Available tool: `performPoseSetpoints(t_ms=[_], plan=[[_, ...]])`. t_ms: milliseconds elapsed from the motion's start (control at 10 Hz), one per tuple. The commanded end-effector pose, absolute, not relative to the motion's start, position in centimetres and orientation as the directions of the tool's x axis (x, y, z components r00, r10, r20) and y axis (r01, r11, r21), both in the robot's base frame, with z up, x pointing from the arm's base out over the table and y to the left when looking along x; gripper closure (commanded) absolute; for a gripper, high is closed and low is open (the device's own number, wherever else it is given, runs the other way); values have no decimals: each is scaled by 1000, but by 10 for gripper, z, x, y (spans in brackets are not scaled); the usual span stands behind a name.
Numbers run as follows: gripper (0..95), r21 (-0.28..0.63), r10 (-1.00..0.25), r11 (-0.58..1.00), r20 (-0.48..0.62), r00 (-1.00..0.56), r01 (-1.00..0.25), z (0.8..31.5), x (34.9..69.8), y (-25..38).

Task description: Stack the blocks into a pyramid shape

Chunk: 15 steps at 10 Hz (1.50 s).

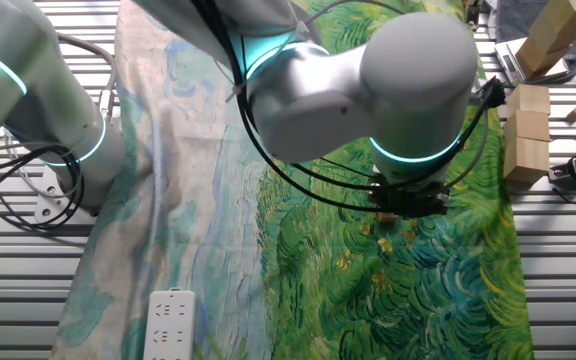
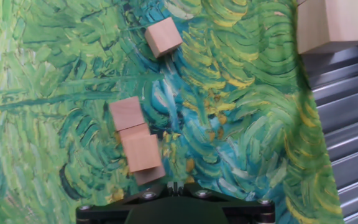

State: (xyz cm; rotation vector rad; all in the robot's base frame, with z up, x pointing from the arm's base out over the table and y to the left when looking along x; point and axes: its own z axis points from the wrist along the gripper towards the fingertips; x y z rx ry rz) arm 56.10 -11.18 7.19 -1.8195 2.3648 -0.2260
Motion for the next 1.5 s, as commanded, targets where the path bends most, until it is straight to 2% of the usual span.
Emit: performPoseSetpoints(t_ms=[100,700,1500], plan=[[950,-211,-967,254,-33,-253,-944,70,561,-113],[950,-188,-946,323,-84,-312,-928,58,555,-106],[950,-185,-942,335,-92,-323,-924,56,555,-98]])
